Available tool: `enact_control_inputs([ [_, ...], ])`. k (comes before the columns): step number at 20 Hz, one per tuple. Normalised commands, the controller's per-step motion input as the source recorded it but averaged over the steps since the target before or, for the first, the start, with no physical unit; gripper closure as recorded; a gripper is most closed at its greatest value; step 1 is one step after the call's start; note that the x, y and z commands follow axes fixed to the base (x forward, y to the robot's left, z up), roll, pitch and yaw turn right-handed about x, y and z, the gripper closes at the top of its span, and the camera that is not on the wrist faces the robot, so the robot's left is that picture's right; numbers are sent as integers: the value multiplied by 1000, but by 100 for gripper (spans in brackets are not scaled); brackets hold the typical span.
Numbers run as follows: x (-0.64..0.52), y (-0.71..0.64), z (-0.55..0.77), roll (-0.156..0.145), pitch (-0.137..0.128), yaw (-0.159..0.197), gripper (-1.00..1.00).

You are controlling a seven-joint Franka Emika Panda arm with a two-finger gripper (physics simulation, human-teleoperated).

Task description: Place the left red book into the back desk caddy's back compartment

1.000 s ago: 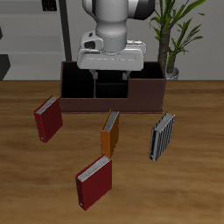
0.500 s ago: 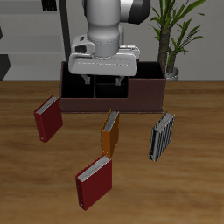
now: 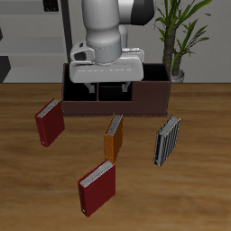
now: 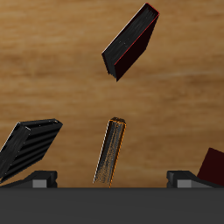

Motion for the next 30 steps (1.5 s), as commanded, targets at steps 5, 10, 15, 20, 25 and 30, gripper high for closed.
enact_control_inputs([
  [5, 355, -35, 55, 17, -18, 12, -100],
  [10, 256, -77, -11, -22, -9, -14, -100],
  [15, 341, -77, -12, -24, -22, -16, -100],
  [20, 270, -4, -1, -21, -17, 13, -100],
  [25, 204, -7, 4, -35, -10, -15, -100],
  [30, 292, -80, -10, -38, -41, -8, -100],
])
